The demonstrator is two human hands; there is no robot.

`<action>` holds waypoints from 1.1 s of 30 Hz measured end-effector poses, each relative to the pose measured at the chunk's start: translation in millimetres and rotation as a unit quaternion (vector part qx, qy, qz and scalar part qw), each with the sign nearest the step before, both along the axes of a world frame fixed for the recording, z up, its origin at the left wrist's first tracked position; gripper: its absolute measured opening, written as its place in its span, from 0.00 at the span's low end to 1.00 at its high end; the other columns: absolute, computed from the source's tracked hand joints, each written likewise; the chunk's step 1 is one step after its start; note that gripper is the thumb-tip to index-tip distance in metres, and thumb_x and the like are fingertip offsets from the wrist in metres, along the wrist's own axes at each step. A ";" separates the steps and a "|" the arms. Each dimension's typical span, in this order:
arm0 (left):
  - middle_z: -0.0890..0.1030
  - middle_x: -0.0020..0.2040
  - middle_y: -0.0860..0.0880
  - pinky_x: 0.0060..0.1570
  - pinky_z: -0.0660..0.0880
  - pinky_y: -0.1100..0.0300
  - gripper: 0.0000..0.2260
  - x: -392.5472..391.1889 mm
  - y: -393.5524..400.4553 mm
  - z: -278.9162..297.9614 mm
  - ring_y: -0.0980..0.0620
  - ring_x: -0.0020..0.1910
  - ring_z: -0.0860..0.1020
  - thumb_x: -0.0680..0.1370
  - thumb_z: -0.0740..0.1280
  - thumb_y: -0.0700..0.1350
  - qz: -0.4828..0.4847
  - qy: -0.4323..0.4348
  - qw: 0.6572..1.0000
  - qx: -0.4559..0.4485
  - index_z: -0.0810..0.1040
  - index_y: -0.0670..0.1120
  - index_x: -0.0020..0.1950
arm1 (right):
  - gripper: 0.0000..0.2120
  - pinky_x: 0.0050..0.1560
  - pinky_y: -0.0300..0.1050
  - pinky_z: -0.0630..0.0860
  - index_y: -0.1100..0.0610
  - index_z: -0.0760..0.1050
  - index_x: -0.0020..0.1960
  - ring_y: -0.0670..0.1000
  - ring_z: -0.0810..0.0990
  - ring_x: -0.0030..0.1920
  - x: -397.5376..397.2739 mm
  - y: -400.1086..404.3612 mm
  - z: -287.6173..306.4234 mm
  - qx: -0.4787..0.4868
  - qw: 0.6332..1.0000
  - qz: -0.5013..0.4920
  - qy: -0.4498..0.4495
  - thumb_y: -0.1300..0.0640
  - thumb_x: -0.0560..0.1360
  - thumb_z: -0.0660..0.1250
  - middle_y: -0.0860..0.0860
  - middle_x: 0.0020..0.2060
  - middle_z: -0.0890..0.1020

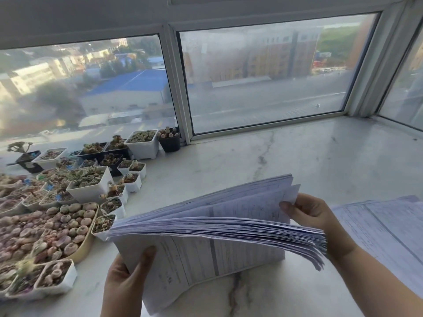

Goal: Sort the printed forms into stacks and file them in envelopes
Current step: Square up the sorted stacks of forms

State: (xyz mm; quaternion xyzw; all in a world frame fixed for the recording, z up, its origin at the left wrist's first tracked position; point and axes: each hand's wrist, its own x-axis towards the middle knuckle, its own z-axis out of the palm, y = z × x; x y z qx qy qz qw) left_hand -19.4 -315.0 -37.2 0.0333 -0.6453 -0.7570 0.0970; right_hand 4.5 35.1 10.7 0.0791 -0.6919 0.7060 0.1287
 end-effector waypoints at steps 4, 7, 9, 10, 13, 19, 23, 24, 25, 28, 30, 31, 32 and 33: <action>0.85 0.41 0.47 0.39 0.79 0.64 0.10 -0.1 1.8 1.2 0.54 0.39 0.82 0.66 0.70 0.45 0.002 -0.006 1.000 0.009 0.84 0.52 0.45 | 0.10 0.45 0.38 0.79 0.51 0.85 0.49 0.48 0.85 0.47 3.9 -0.6 -5.0 0.030 0.999 -0.009 -0.010 0.60 0.72 0.69 0.51 0.45 0.87; 0.85 0.41 0.47 0.38 0.79 0.64 0.10 1.1 2.1 3.1 0.53 0.39 0.81 0.65 0.71 0.46 0.002 -0.009 1.000 0.006 0.84 0.52 0.45 | 0.16 0.43 0.34 0.77 0.43 0.85 0.43 0.41 0.84 0.43 4.6 4.4 -8.2 0.121 0.991 -0.033 -0.037 0.65 0.71 0.72 0.45 0.41 0.87; 0.85 0.41 0.47 0.38 0.79 0.64 0.10 1.0 2.3 3.8 0.54 0.39 0.82 0.66 0.71 0.45 -0.003 -0.008 1.000 0.007 0.85 0.51 0.45 | 0.18 0.39 0.31 0.74 0.43 0.84 0.38 0.38 0.81 0.36 3.8 8.1 -9.1 0.191 0.980 -0.040 -0.048 0.67 0.71 0.72 0.43 0.33 0.84; 0.85 0.41 0.46 0.37 0.79 0.64 0.10 1.0 2.4 4.1 0.55 0.38 0.82 0.66 0.70 0.45 -0.005 -0.006 1.000 0.009 0.85 0.51 0.45 | 0.16 0.37 0.33 0.73 0.45 0.83 0.37 0.39 0.79 0.34 3.9 10.1 -9.6 0.208 0.976 -0.041 -0.047 0.67 0.72 0.72 0.45 0.31 0.83; 0.85 0.42 0.46 0.38 0.79 0.63 0.10 1.4 3.8 4.7 0.53 0.40 0.82 0.66 0.71 0.46 -0.011 -0.002 1.000 0.005 0.84 0.50 0.46 | 0.11 0.43 0.37 0.78 0.51 0.84 0.42 0.42 0.83 0.41 4.9 14.4 -10.6 0.187 0.980 -0.053 -0.050 0.67 0.72 0.72 0.45 0.37 0.86; 0.85 0.39 0.48 0.36 0.78 0.66 0.07 -0.5 4.1 3.4 0.57 0.37 0.81 0.66 0.71 0.47 0.011 -0.011 1.000 0.005 0.84 0.53 0.43 | 0.21 0.43 0.35 0.78 0.42 0.85 0.41 0.42 0.85 0.42 5.0 7.7 -3.7 0.185 0.980 -0.002 -0.069 0.69 0.73 0.70 0.45 0.39 0.87; 0.85 0.41 0.48 0.39 0.80 0.62 0.09 -0.1 5.8 3.3 0.56 0.38 0.81 0.66 0.71 0.48 0.011 -0.013 1.000 0.015 0.84 0.52 0.44 | 0.14 0.51 0.46 0.81 0.47 0.82 0.55 0.53 0.84 0.53 8.8 15.9 -4.1 0.078 0.995 0.018 -0.058 0.42 0.73 0.70 0.52 0.51 0.85; 0.85 0.41 0.48 0.40 0.80 0.59 0.09 0.1 6.6 3.6 0.55 0.38 0.81 0.66 0.71 0.48 0.014 -0.013 1.000 0.015 0.84 0.52 0.44 | 0.23 0.56 0.52 0.79 0.46 0.78 0.59 0.57 0.82 0.57 10.7 20.2 -8.3 0.037 0.996 0.042 -0.075 0.35 0.70 0.69 0.55 0.55 0.84; 0.85 0.41 0.48 0.40 0.79 0.57 0.08 -0.2 7.8 4.4 0.55 0.38 0.81 0.66 0.71 0.48 0.016 -0.013 1.000 0.014 0.84 0.53 0.44 | 0.31 0.62 0.58 0.75 0.46 0.72 0.65 0.60 0.79 0.62 13.1 22.9 -12.1 -0.009 0.993 0.080 -0.088 0.31 0.68 0.68 0.57 0.60 0.81; 0.85 0.40 0.48 0.36 0.80 0.62 0.07 -3.9 8.5 6.0 0.55 0.37 0.82 0.67 0.70 0.48 0.018 -0.019 0.999 0.021 0.84 0.51 0.43 | 0.44 0.73 0.56 0.60 0.49 0.51 0.78 0.58 0.62 0.75 23.4 25.1 -19.6 -0.070 0.967 0.237 -0.069 0.35 0.71 0.68 0.59 0.75 0.63; 0.85 0.41 0.46 0.34 0.80 0.62 0.08 -6.2 8.4 7.6 0.53 0.37 0.83 0.67 0.71 0.48 0.014 -0.025 0.999 0.027 0.83 0.48 0.44 | 0.48 0.72 0.49 0.61 0.50 0.50 0.79 0.53 0.59 0.77 29.2 22.2 -20.6 -0.017 0.966 0.244 -0.087 0.42 0.70 0.74 0.56 0.76 0.62; 0.85 0.41 0.46 0.34 0.80 0.61 0.09 -6.7 8.6 8.3 0.51 0.38 0.83 0.67 0.71 0.48 0.010 -0.026 0.999 0.029 0.83 0.47 0.45 | 0.46 0.70 0.44 0.64 0.47 0.55 0.78 0.50 0.61 0.76 29.6 20.1 -22.5 0.021 0.970 0.218 -0.103 0.46 0.68 0.77 0.52 0.74 0.66; 0.85 0.42 0.45 0.36 0.81 0.60 0.10 -6.9 8.8 8.7 0.50 0.39 0.83 0.67 0.71 0.47 0.005 -0.026 0.999 0.030 0.83 0.46 0.46 | 0.41 0.68 0.39 0.67 0.46 0.62 0.75 0.47 0.66 0.73 29.9 16.1 -23.7 0.055 0.978 0.165 -0.113 0.49 0.67 0.78 0.49 0.71 0.72; 0.85 0.42 0.44 0.37 0.81 0.59 0.10 -6.9 9.3 9.0 0.48 0.40 0.82 0.67 0.71 0.46 0.002 -0.026 0.999 0.030 0.82 0.45 0.47 | 0.32 0.63 0.36 0.71 0.46 0.69 0.70 0.45 0.72 0.69 28.6 10.9 -24.7 0.066 0.986 0.098 -0.116 0.51 0.68 0.77 0.48 0.66 0.77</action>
